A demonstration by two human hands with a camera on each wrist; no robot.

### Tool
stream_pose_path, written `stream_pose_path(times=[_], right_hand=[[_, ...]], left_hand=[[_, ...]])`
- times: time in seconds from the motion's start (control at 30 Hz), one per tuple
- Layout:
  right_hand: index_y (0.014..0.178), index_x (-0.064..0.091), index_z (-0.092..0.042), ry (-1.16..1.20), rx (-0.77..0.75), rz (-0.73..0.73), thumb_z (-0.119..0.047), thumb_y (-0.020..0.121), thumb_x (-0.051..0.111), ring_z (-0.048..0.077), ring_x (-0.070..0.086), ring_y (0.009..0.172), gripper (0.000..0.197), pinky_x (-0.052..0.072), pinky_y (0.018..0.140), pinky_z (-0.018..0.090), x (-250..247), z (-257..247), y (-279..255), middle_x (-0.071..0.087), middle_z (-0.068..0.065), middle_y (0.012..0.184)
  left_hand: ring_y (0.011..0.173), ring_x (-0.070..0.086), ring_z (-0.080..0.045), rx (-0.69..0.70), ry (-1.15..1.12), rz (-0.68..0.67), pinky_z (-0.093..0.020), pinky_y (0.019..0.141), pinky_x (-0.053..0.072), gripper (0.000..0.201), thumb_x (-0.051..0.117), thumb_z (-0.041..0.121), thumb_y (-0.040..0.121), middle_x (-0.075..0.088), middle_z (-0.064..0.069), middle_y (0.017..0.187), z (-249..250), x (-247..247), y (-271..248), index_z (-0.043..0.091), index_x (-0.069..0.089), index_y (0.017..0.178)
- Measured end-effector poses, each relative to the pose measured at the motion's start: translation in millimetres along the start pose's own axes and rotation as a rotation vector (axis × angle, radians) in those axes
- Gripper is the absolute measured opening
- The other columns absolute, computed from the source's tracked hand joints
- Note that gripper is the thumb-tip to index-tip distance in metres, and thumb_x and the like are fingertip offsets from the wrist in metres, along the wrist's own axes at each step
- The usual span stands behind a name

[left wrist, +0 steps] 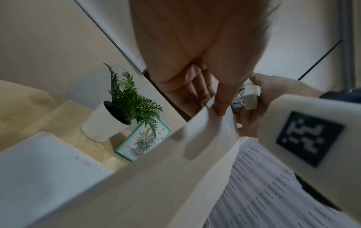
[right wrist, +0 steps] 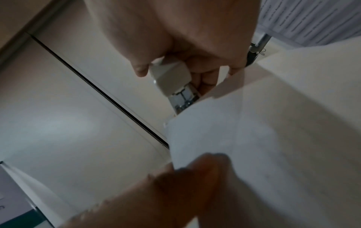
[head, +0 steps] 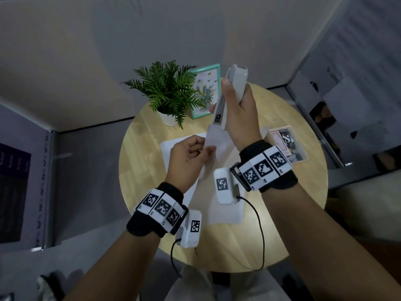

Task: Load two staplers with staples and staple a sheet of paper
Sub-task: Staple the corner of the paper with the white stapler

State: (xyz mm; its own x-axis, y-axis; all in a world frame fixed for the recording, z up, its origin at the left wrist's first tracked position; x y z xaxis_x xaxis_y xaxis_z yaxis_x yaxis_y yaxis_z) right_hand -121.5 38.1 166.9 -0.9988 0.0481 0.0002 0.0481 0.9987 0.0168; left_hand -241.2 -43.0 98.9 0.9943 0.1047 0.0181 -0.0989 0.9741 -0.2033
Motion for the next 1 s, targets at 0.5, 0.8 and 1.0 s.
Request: stream_pose_path(times=[0.5,0.8,1.0], right_hand=[[0.085,0.059,-0.013,-0.165,0.044,0.105,-0.049,0.085,0.059,0.008,0.050,0.060,0.035,0.047,0.064,0.030,-10.8,10.8,3.0,0.052,-0.010,0.065],[0.072,0.048,-0.026,-0.196,-0.023,0.154,-0.054,0.088,0.050,0.001,0.046,0.052,0.032,0.042,0.058,0.026,-10.5,8.0,2.4,0.048,-0.013,0.058],[0.072,0.049,-0.024,-0.148,-0.069,0.184,-0.038,0.093,0.054,0.011,0.050,0.055,0.026,0.045,0.053,0.030,-10.1,6.4,3.7,0.049,-0.011,0.060]], left_hand=[[0.067,0.061,-0.019,-0.012,0.038,0.008,-0.017,0.063,0.053,0.011,0.070,0.006,0.085,0.060,-0.040,0.079,2.9,9.1,-3.3,0.015,0.064,0.082],[0.066,0.066,-0.017,-0.020,0.035,-0.008,-0.021,0.066,0.056,0.008,0.071,0.006,0.084,0.063,-0.042,0.088,5.8,9.9,-2.7,0.010,0.065,0.084],[0.065,0.068,-0.014,-0.031,0.044,-0.017,-0.023,0.066,0.055,0.008,0.072,0.005,0.083,0.071,-0.029,0.081,5.2,9.9,0.1,0.002,0.066,0.088]])
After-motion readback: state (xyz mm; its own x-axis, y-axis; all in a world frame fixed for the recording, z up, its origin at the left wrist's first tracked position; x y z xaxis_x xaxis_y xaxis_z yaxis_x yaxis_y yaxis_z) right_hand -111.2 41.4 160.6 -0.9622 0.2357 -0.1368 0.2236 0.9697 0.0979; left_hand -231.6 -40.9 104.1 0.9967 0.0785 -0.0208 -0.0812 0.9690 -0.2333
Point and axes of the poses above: each hand's wrist, its own y-axis towards the middle knuckle, its own x-axis out of the palm, z = x × y, the point moved 8 cm from there along y, towards the middle knuckle
